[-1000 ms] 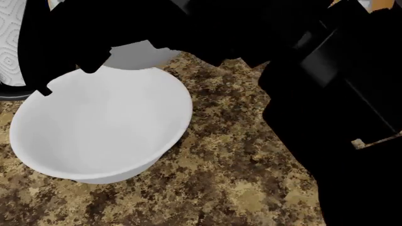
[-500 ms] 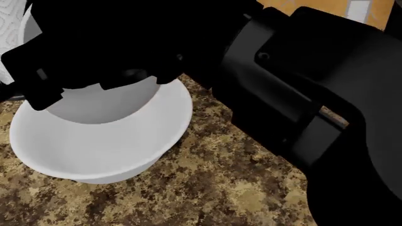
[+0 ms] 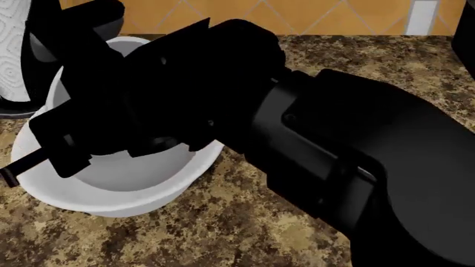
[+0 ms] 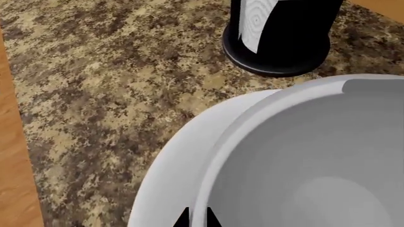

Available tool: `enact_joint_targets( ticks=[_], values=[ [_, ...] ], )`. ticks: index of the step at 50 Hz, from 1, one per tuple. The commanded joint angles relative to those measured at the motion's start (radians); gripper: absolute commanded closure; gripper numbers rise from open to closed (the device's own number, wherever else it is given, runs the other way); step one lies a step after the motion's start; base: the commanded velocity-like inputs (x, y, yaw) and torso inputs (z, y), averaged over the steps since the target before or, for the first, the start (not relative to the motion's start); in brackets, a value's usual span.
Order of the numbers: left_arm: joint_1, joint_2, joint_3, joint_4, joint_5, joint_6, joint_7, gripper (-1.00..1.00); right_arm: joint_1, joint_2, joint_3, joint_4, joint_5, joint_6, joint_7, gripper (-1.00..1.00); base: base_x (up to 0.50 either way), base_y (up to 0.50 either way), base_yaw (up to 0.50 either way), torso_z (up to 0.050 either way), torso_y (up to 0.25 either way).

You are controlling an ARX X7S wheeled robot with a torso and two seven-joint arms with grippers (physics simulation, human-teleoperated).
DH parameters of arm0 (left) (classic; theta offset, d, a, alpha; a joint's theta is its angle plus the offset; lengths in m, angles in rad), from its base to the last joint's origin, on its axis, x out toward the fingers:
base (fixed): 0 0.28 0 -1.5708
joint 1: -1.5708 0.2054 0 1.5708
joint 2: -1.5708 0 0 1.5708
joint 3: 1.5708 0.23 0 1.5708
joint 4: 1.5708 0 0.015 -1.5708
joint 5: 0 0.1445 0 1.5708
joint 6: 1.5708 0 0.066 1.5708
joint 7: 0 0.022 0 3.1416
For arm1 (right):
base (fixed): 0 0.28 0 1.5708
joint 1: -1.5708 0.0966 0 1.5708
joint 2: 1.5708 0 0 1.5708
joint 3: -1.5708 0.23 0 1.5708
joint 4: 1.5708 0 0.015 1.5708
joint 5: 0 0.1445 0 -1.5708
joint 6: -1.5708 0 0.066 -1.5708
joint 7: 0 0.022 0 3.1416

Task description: Stack the bowls from largest to smallest.

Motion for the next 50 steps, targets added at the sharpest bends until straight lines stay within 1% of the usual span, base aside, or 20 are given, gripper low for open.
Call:
enact_joint_targets(
  ticks=[1,18,25,26,38,50],
  values=[
    [0.003,0.009,-0.032,0.000,0.001,0.005,0.018,-1.00,-0.058,-0.019,0.022,-0.002,-0.041,-0.009,-0.018,1.00,0.00,0.00,0.00,0.000,0.000],
    [0.006,0.003,-0.037,-0.003,-0.009,0.012,0.014,-1.00,-0.089,-0.019,0.024,0.002,-0.060,-0.007,-0.013,1.00,0.00,0.00,0.00,0.000,0.001],
    [0.008,0.002,-0.033,-0.001,-0.008,0.014,0.013,-1.00,-0.063,-0.019,0.025,-0.018,-0.045,-0.013,-0.009,1.00,0.00,0.00,0.00,0.000,0.000],
    [0.008,0.001,-0.033,0.000,-0.010,0.014,0.011,-1.00,-0.057,-0.019,0.024,-0.017,-0.041,-0.015,-0.003,-1.00,0.00,0.00,0.00,0.000,0.000],
    [0.010,-0.001,-0.030,0.000,-0.010,0.019,0.009,-1.00,0.033,-0.019,0.023,0.012,-0.029,-0.039,-0.022,-1.00,0.00,0.00,0.00,0.000,0.000],
    [0.011,-0.002,-0.021,0.004,-0.009,0.022,0.006,-1.00,0.153,-0.019,0.023,0.013,0.055,-0.074,-0.022,-1.00,0.00,0.00,0.00,0.000,0.000]
  ],
)
